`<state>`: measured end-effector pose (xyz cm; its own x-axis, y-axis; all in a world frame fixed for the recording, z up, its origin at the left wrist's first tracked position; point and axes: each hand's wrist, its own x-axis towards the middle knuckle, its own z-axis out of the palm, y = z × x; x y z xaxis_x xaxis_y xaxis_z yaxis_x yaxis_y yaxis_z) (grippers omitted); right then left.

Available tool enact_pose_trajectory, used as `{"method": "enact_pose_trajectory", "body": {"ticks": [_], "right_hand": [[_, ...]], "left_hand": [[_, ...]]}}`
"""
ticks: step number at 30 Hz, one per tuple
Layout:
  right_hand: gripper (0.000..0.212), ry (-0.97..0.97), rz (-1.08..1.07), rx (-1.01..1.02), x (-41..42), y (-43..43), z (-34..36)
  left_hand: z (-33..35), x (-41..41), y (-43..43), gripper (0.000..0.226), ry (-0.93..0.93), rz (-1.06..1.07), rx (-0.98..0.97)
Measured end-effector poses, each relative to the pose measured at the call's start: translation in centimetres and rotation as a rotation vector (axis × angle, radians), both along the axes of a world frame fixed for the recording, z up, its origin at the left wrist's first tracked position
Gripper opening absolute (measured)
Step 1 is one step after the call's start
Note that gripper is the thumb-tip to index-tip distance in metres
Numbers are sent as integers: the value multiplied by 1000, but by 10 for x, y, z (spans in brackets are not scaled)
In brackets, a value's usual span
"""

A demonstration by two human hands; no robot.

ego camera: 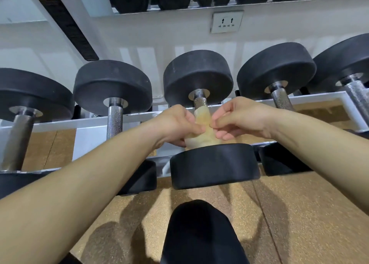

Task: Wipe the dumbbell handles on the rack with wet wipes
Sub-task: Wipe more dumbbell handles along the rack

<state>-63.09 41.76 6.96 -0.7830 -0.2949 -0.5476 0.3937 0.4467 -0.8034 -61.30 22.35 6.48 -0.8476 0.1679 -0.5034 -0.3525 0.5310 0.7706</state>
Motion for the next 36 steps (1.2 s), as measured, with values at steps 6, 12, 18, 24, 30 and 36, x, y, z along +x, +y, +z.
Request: {"method": "enact_pose_trajectory", "body": {"ticks": [6, 12, 18, 24, 30, 36], "right_hand": [[14, 76, 51, 102, -23, 11, 12], [14, 32, 529, 381, -54, 10, 21], [23, 44, 693, 443, -65, -4, 9], [23, 85, 668, 507, -74, 9, 2], [25, 131, 634, 628, -79, 13, 4], [18, 162, 623, 637, -83, 18, 5]], "left_hand": [[-5, -9, -11, 17, 140, 145, -147], [-13, -11, 3, 11, 247, -14, -646], [-16, -2, 9, 44, 563, 6, -821], [-10, 2, 22, 19, 103, 215, -39], [-13, -15, 45, 2, -292, 326, 352], [-33, -27, 65, 42, -301, 456, 411]]}}
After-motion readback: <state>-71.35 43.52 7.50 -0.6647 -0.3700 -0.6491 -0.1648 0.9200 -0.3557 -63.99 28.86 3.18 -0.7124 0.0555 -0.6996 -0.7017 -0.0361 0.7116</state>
